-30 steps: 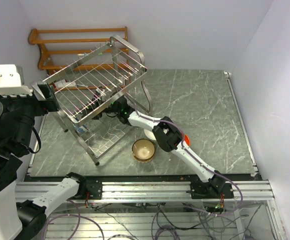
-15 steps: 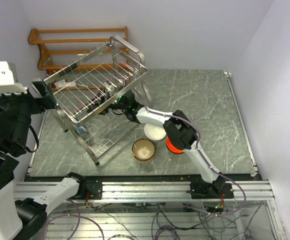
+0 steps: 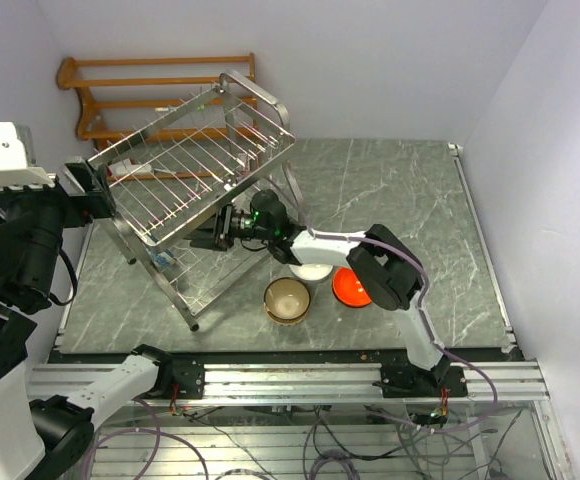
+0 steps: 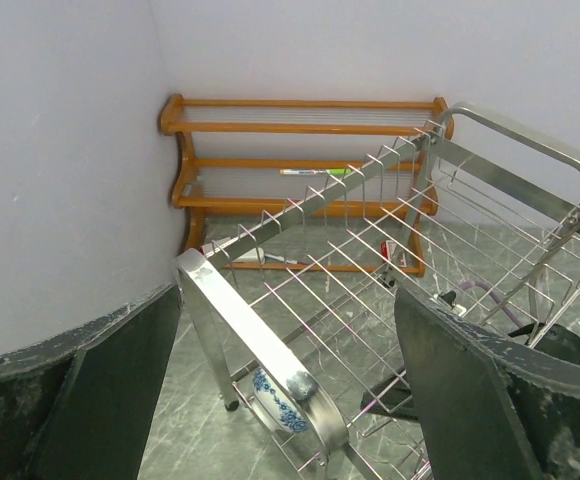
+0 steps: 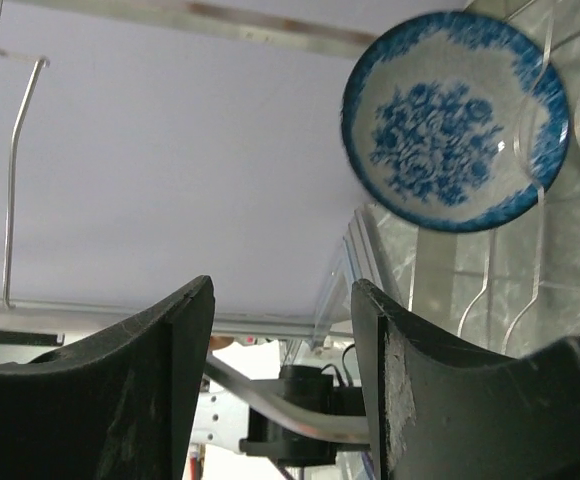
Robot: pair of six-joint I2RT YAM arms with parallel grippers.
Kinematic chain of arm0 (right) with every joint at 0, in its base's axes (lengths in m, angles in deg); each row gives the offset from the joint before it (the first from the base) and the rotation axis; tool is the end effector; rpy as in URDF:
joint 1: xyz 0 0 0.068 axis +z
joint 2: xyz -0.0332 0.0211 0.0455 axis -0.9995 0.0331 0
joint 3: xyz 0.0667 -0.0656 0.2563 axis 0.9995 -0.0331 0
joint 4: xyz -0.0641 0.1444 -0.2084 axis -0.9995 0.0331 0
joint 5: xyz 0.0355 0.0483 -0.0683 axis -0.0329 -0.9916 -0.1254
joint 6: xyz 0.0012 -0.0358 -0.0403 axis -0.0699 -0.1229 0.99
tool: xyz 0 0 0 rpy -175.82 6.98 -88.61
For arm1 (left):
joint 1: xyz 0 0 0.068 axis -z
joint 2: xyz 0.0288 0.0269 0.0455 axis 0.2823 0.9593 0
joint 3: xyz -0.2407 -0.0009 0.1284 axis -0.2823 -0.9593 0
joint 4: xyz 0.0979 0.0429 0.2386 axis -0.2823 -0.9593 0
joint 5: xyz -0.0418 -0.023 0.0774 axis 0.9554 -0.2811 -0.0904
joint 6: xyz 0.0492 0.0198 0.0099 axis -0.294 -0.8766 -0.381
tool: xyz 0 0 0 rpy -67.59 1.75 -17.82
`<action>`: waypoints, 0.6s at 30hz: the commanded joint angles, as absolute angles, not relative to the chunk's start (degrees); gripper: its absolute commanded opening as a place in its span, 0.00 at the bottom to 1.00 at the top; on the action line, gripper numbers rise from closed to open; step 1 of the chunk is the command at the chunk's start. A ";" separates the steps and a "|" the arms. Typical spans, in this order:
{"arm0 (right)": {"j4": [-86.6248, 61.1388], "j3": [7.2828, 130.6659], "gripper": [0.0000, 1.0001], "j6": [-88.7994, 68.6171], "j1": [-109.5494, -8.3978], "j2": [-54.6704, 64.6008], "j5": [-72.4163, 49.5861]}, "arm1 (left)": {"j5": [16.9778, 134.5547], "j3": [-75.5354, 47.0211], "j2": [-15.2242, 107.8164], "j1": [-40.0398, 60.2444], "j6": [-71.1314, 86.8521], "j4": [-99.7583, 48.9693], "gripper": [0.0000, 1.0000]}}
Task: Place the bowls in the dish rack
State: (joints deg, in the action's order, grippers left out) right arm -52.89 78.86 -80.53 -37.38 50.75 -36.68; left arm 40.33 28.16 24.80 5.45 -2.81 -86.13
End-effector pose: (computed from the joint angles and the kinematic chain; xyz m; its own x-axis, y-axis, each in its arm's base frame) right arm 0.3053 0.4038 0.2046 -0.9736 0.1031 -0.2038 -0.1998 0.0482 0.9787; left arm 0.0412 0.0011 0.5735 0.0345 -0.0290 -0.9990 -0.0920 0.9952 -0.0321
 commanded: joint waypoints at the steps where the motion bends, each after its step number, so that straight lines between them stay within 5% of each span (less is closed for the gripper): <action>1: -54.49 75.20 0.56 -77.72 -35.01 43.93 -36.67 | 42.22 28.67 24.50 5.18 -2.17 -85.96 0.99; 18: -42.78 49.16 0.55 -73.02 -25.34 22.56 -28.71 | 45.77 28.70 23.23 5.19 -1.20 -87.37 0.99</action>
